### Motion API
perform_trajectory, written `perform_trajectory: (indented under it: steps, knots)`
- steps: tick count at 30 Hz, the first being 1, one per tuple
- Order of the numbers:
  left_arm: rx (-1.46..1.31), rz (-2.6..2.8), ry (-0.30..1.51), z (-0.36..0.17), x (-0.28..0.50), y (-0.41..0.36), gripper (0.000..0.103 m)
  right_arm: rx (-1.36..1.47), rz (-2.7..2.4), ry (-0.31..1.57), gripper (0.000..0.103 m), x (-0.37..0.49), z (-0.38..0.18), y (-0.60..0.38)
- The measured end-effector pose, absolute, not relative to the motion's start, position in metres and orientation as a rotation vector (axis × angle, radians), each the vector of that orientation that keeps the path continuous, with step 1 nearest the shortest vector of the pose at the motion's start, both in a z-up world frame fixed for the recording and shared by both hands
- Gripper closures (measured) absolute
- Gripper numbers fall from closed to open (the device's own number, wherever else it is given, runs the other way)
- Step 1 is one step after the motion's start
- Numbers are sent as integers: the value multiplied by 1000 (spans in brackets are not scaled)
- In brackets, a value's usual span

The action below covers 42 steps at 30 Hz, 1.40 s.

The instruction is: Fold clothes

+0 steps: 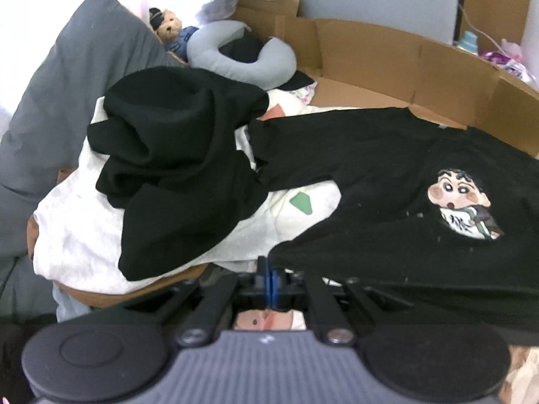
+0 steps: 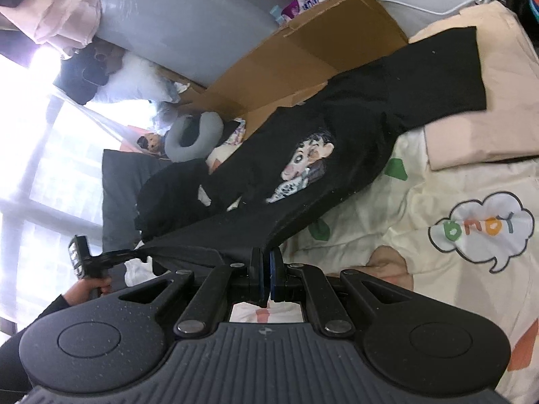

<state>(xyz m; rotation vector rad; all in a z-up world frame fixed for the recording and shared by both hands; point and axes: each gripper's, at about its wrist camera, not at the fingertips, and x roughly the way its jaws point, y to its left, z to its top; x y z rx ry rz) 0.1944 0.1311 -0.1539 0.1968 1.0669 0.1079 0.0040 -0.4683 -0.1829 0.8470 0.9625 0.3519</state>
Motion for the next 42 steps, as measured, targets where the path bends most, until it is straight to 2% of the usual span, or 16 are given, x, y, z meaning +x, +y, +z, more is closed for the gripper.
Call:
perform_trajectory:
  steps: [15, 31, 35, 38, 42]
  knots:
    - [56, 22, 1111, -245, 130, 188, 101, 682, 180, 1327, 102, -9, -269, -441]
    - [179, -42, 1155, -374, 89, 186, 101, 501, 82, 1528, 102, 10, -334, -414]
    - [161, -68, 1179, -396, 78, 192, 100, 454, 50, 1579, 102, 8, -341, -408]
    - [91, -82, 1188, -407, 65, 201, 92, 415, 27, 1603, 102, 8, -344, -404]
    - [52, -54, 1175, -409, 47, 215, 92, 338, 11, 1626, 102, 13, -345, -397]
